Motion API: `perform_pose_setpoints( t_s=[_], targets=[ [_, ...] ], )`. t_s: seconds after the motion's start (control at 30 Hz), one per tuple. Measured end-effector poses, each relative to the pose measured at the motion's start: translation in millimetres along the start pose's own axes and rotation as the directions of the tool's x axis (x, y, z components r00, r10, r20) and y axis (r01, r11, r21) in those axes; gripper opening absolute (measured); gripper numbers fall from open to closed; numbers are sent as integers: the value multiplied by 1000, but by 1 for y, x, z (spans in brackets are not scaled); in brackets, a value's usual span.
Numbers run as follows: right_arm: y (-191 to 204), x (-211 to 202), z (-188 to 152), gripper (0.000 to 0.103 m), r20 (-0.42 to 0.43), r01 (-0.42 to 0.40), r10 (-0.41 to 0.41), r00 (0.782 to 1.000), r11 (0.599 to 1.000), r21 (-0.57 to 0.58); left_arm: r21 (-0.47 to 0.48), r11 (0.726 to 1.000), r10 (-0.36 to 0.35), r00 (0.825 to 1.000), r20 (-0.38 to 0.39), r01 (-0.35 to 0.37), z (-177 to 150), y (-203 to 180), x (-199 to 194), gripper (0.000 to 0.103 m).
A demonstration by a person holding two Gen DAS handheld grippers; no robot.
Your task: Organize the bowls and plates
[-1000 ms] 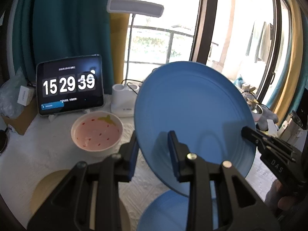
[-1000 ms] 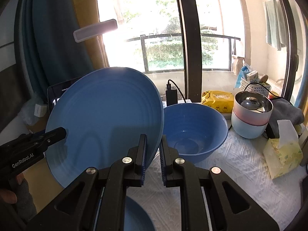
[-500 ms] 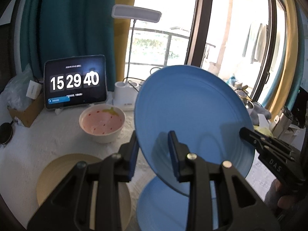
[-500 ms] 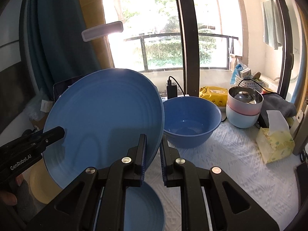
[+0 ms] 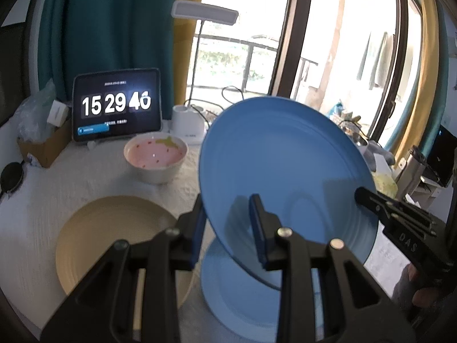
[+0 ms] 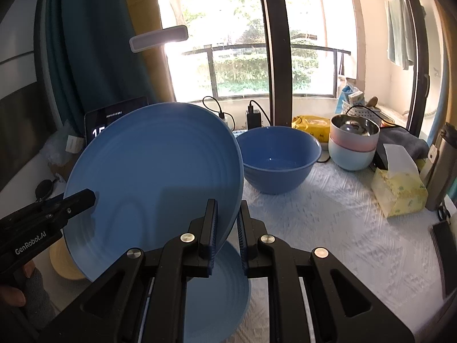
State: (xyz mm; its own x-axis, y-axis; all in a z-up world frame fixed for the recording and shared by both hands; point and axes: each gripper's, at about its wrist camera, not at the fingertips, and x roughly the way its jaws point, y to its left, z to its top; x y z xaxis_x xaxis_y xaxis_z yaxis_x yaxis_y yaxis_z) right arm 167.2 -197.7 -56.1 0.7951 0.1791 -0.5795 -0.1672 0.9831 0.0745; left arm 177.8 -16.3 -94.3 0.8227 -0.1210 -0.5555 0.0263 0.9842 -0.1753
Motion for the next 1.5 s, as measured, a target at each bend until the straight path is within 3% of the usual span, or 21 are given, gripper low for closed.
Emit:
perform_pose_setpoints(
  t_s=[0.87,1.13,1.5],
  targets=[
    [-1,12,-64,15,-146,26,-15,989,997,74,39,999,26,986,-165,-20,-57,2,17,31],
    [-5,24,-75,17,-197,39,-25,980,997,66,45,999,34,975,-218,-25,-70,0,23,31],
    [-12,25,-80,17,-205,20,-4,979,997,78,106,994,66,966,-250,-40,-76,-6,30,32]
  ],
)
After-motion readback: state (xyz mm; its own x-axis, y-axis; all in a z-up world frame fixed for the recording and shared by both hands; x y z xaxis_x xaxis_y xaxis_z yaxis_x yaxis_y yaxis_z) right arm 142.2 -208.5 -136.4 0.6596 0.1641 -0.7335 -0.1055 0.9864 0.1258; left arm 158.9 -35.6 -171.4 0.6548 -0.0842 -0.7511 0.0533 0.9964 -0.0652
